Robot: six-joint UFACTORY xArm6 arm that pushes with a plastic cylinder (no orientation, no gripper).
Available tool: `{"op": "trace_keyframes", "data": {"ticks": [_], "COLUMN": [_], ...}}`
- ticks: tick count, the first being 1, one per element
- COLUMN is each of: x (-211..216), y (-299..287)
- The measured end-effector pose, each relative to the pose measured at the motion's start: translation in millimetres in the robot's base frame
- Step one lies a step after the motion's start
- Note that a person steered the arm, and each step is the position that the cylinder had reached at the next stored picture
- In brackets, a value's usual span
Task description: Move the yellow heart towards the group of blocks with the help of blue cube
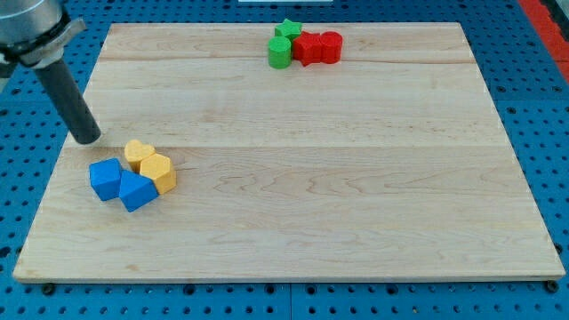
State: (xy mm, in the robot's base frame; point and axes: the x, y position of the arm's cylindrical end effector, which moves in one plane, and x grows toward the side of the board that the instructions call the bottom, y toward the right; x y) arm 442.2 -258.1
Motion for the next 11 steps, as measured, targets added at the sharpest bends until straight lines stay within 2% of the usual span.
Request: {"op": "trace_keyframes", "data": {"ticks": [2,3,5,6,11], "x": [67,87,28,-5,-121], "y": [0,1,94,115,117]}}
